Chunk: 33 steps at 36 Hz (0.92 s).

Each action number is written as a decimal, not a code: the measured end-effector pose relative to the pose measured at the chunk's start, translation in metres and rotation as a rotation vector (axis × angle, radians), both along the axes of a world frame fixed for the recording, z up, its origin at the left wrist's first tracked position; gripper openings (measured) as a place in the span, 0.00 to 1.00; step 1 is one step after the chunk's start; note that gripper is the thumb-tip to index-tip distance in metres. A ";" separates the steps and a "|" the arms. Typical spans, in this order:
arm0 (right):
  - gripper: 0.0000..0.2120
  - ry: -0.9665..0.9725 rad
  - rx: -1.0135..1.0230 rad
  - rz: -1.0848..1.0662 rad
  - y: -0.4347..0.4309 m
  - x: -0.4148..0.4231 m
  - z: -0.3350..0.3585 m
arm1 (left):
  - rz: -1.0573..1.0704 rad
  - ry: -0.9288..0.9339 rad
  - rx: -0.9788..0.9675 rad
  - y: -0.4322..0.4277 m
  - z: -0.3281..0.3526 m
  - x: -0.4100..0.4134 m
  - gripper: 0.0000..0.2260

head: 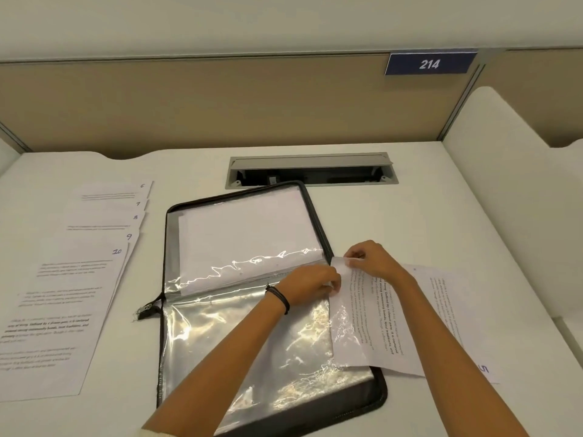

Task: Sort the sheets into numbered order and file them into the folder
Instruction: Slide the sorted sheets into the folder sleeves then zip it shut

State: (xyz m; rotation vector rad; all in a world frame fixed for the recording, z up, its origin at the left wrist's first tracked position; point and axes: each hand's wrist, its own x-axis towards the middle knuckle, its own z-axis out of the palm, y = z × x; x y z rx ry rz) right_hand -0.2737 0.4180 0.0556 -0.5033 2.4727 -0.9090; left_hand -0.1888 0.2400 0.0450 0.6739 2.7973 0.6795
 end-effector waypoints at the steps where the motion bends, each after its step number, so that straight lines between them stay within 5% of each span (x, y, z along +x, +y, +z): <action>1: 0.06 -0.009 0.006 0.010 -0.001 0.000 0.001 | -0.007 -0.007 -0.016 0.000 0.002 -0.001 0.05; 19: 0.04 -0.173 0.118 0.180 -0.018 -0.005 0.008 | -0.086 -0.011 -0.055 -0.001 0.020 -0.025 0.05; 33: 0.07 0.089 -0.124 0.013 -0.024 0.002 -0.003 | -0.066 0.213 -0.007 0.000 0.002 -0.003 0.07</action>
